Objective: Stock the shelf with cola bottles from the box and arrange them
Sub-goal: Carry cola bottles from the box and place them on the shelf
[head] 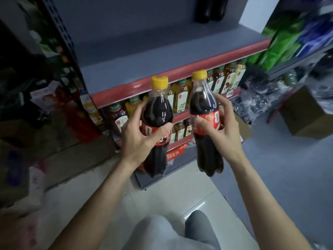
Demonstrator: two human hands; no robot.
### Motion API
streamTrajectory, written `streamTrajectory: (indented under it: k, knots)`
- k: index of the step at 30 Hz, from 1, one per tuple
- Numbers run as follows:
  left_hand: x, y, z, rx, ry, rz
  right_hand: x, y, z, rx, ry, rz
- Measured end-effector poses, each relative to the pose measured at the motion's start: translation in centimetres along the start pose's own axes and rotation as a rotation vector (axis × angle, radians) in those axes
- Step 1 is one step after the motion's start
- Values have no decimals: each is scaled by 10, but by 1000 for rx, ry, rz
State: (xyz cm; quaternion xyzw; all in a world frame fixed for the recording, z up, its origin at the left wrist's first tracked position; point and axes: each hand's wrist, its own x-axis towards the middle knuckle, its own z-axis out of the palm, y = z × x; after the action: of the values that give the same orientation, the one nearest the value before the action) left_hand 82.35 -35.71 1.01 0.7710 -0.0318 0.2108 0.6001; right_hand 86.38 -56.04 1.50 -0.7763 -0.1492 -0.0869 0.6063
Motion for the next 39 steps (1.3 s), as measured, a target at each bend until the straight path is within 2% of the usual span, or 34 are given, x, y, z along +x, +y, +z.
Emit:
streamTrajectory:
  k: [4,7,14,18,21,26,33,39]
  knots:
    - [54,14,58,-22,7,26,67,16,-55,42,-62,-65]
    - [88,22,104,5,70,58,116,31,-93,38,-93,-130]
    - [163,67,192,52,360,173,228,33,-173,108,-228,-254]
    - [208,92,219,214,528,315,288,24,-193,190,-226,-395]
    - [248,98,230,329,607,379,332,25,-196,246,-207,-479]
    - [312,70,247,485,619,326,397,47,-183,214,-226,-531]
    - [410,11,243,600,600,137,472,79,-149,150,-67,-428]
    - [478,-11,232,771,638,116,520,95,-128,90,-27,-307]
